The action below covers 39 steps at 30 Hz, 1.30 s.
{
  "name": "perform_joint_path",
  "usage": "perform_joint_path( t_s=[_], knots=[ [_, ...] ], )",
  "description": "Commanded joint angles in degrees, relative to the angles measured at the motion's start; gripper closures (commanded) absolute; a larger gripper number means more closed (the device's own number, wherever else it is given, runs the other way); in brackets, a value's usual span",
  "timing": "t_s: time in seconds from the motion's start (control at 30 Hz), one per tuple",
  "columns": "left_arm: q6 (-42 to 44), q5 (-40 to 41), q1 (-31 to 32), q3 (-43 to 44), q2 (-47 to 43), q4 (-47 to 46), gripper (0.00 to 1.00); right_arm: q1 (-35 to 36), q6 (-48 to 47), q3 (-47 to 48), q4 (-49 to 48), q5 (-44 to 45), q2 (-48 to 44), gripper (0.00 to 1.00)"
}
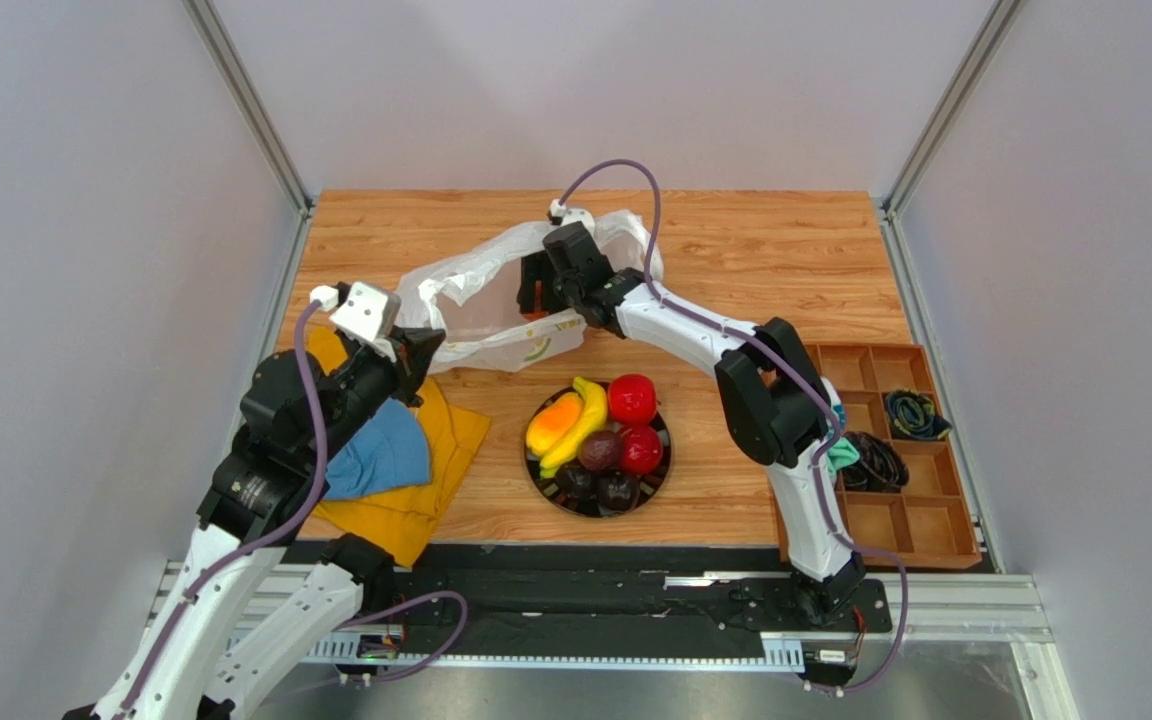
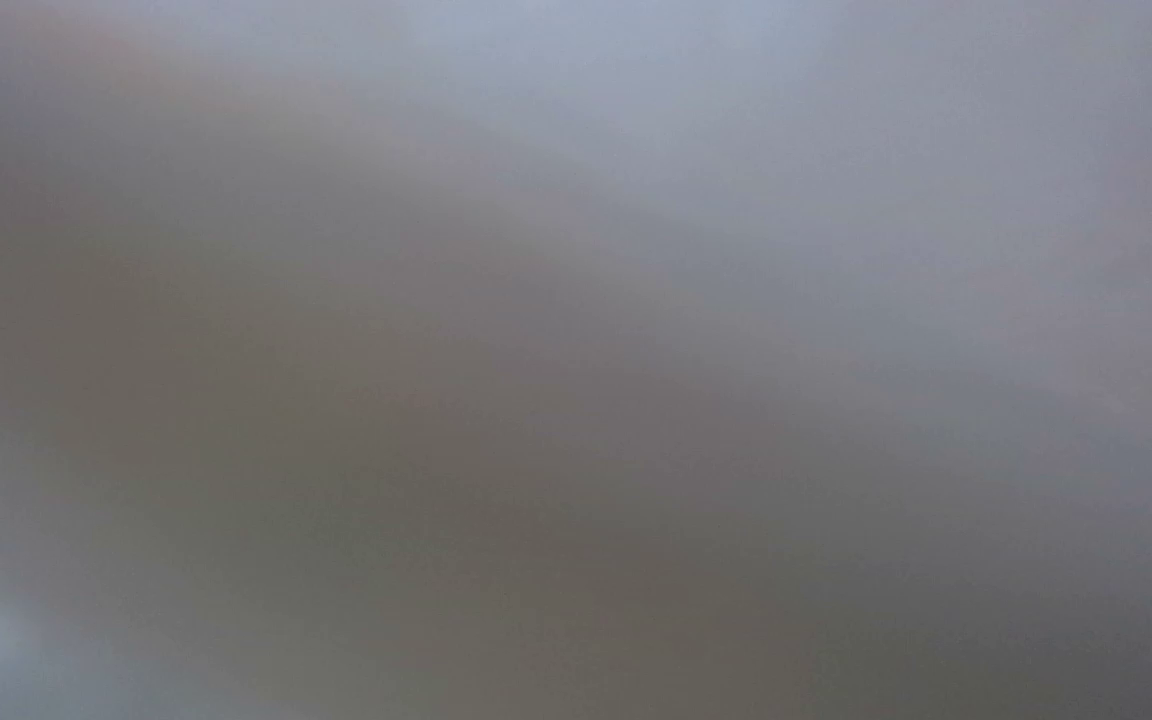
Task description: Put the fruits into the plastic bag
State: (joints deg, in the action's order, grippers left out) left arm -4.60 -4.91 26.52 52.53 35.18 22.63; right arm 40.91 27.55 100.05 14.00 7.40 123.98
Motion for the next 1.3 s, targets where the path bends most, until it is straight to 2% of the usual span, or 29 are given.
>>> perform_joint_path(
  t_s=[0.0, 0.2, 0.3, 0.33, 0.47, 0.63, 0.8, 1.1, 1.27],
  knots=[
    [1.17, 2.89, 0.11, -0.15, 0.59, -3.3, 1.0, -1.0, -3.46, 4.63, 4.71, 5.79, 1.35, 0.51],
    [0.82, 1.92, 0.11, 1.17, 4.45, -1.1, 1.0, -1.53, -4.17, 6.56, 7.88, 5.08, 1.61, 0.44],
    [0.73, 0.87, 0.11, 1.43, 5.25, -0.84, 1.0, -1.62, -4.52, 7.53, 9.2, 4.12, 1.79, 0.31],
    [0.82, 0.69, 0.11, 1.43, 5.42, -0.84, 1.0, -1.62, -4.78, 7.79, 9.38, 3.59, 1.79, 0.18],
    [0.73, 0.43, 0.11, 1.52, 5.95, -0.57, 1.0, -1.62, -5.4, 9.02, 10.96, 2.8, 1.96, 0.04],
    [0.73, 0.16, 0.11, 1.52, 6.22, -0.57, 1.0, -1.71, -5.93, 9.29, 11.31, 2.62, 1.79, 0.0],
    [0.73, 0.25, 0.11, 1.52, 6.39, -0.57, 1.0, -1.71, -6.28, 8.76, 10.88, 1.57, 1.17, 0.01],
    [0.21, 2.88, 0.11, 2.13, 8.33, 1.01, 1.0, -1.27, -5.75, 1.3, 2.18, -11.42, -6.46, 0.05],
    [-0.14, 3.5, 0.11, 2.49, 9.47, 1.8, 1.0, 0.14, -6.98, -3.88, -1.95, -13.99, -11.74, 0.04]
  ],
)
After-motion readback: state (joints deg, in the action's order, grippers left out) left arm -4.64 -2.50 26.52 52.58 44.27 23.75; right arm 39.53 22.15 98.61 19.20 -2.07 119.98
